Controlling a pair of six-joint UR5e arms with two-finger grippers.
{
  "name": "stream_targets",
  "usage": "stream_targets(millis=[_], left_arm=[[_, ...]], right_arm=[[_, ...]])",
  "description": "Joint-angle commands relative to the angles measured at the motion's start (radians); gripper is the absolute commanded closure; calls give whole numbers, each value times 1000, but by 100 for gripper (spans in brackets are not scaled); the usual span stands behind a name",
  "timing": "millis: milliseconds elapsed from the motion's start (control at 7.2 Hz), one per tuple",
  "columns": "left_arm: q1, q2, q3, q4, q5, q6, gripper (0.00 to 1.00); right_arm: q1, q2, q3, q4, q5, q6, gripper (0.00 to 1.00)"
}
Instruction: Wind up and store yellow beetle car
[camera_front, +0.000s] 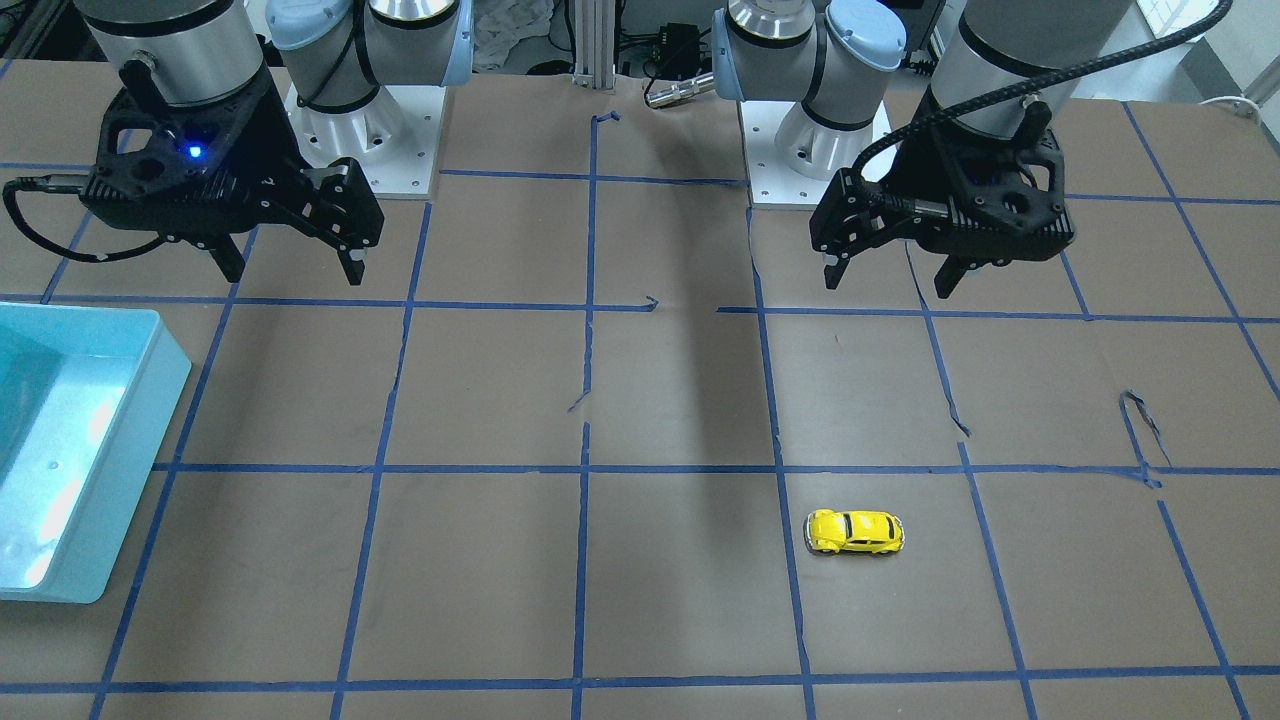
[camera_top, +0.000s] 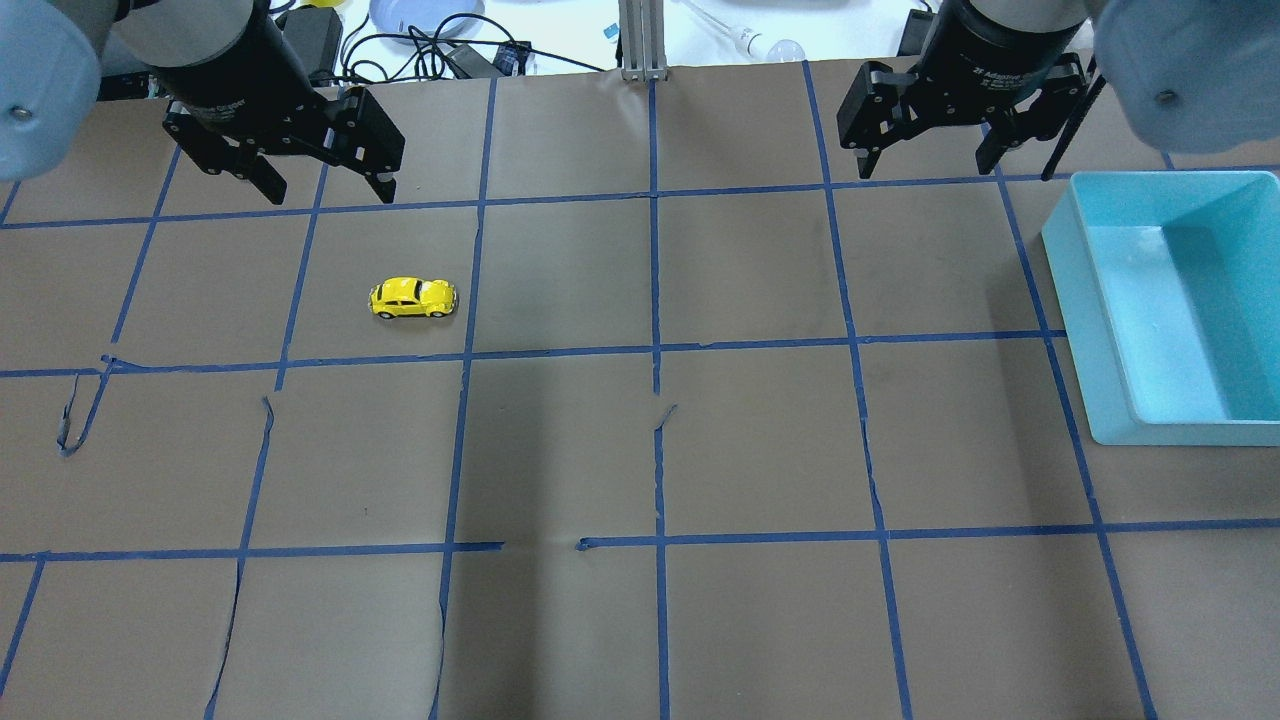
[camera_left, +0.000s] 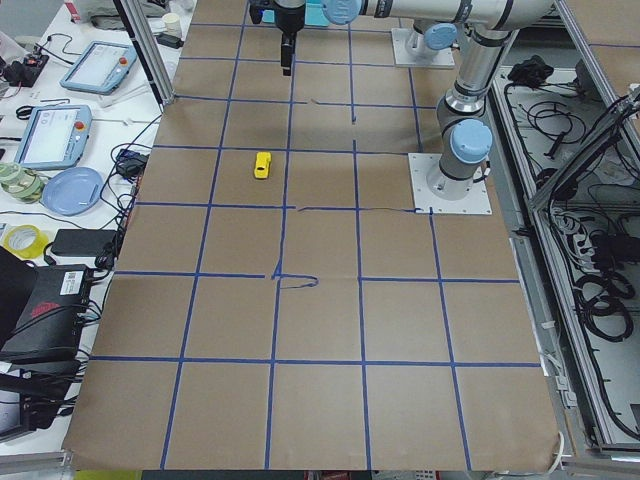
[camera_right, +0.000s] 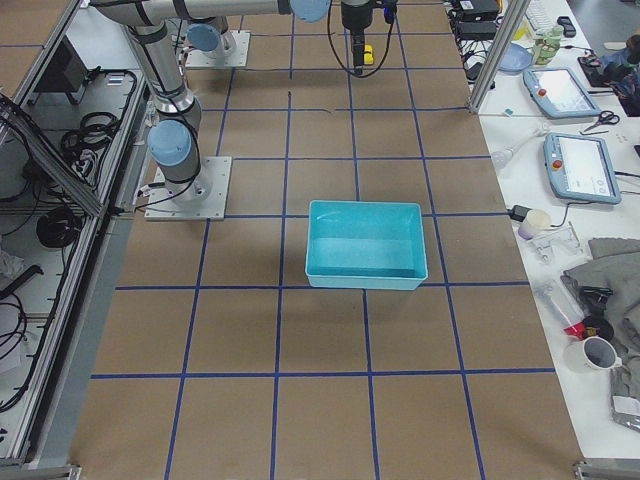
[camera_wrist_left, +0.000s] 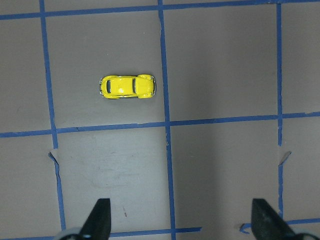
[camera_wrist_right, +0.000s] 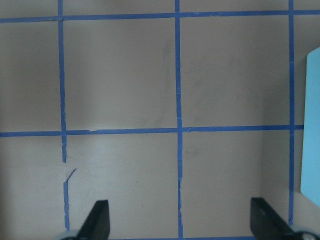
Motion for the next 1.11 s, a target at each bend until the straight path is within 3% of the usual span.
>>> stream_targets(millis=[0, 972], left_arm=[[0, 5, -3, -4, 3, 0, 0], [-5, 11, -1, -35, -9, -26, 0]], right_arm=[[0, -1, 0, 0, 1, 1, 0], [0, -1, 0, 1, 2, 1, 0]])
